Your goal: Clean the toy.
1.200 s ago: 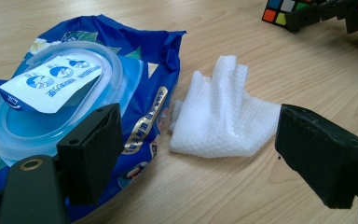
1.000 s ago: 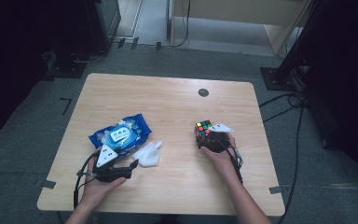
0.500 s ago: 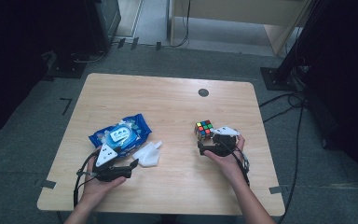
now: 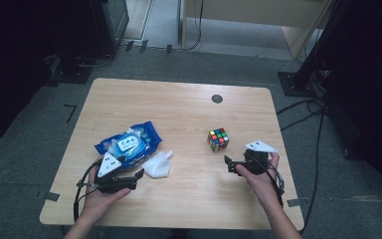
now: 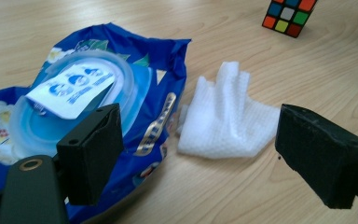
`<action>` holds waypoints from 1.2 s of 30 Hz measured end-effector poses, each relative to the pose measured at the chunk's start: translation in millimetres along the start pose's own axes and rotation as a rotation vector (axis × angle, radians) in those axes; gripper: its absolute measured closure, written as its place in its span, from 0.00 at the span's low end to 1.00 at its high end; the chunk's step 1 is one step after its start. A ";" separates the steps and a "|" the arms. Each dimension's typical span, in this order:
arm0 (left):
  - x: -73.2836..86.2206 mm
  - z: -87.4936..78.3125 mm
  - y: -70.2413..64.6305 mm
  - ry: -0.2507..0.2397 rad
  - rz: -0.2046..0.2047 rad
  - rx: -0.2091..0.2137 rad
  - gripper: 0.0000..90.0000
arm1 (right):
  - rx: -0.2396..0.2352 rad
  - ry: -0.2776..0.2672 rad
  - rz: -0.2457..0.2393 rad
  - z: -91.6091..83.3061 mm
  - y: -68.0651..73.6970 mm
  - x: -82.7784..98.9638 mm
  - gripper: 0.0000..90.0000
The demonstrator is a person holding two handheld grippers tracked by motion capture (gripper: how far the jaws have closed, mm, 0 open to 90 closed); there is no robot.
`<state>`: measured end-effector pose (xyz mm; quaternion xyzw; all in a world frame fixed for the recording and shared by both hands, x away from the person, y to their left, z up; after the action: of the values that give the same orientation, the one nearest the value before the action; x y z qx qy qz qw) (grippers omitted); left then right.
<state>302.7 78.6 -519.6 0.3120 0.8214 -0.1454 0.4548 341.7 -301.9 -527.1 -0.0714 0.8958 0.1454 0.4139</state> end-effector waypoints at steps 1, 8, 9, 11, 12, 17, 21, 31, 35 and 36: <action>1.4 -2.2 1.6 0.001 -0.004 -0.001 0.17 | -0.001 0.000 0.001 -3.2 -1.4 1.5 0.00; 15.7 -16.0 15.1 0.012 -0.025 -0.034 0.17 | 0.001 -0.003 0.021 -21.8 -15.7 13.8 0.00; 18.4 -17.8 17.5 0.016 -0.027 -0.040 0.17 | 0.005 -0.001 0.024 -24.5 -18.2 16.0 0.00; 23.8 -21.8 22.6 0.023 -0.035 -0.048 0.17 | 0.008 -0.005 0.028 -29.9 -23.4 20.0 0.00; 26.6 -23.9 25.5 0.027 -0.040 -0.053 0.17 | 0.012 -0.004 0.032 -32.8 -26.0 22.4 0.00; 40.5 -33.5 38.4 0.038 -0.072 -0.077 0.17 | 0.030 0.003 0.056 -44.4 -39.5 36.1 0.00; 51.9 -40.5 46.5 0.054 -0.083 -0.097 0.17 | 0.033 0.011 0.080 -52.1 -48.1 47.7 0.00; 81.4 -55.7 68.4 0.097 -0.122 -0.156 0.17 | 0.071 0.047 0.101 -69.4 -72.3 79.1 0.00; 92.1 -61.6 77.7 0.118 -0.139 -0.182 0.17 | 0.087 0.050 0.129 -77.5 -84.1 89.8 0.00; 93.1 -63.0 79.1 0.120 -0.141 -0.186 0.17 | 0.094 0.049 0.133 -79.3 -87.7 92.0 0.00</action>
<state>275.9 207.2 -559.8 0.2180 0.8770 -0.0814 0.4204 246.7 -411.1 -566.1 0.0042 0.9143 0.1285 0.3841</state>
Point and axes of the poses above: each handheld gripper's, and its own axes: z roughly forward along the jaws, x roughly out of its underside, y roughly to its left, the point moved 8 cm from there along z, roughly forward along the jaws, and after that the axes turned 8 degrees about z, right-handed, at the moved point
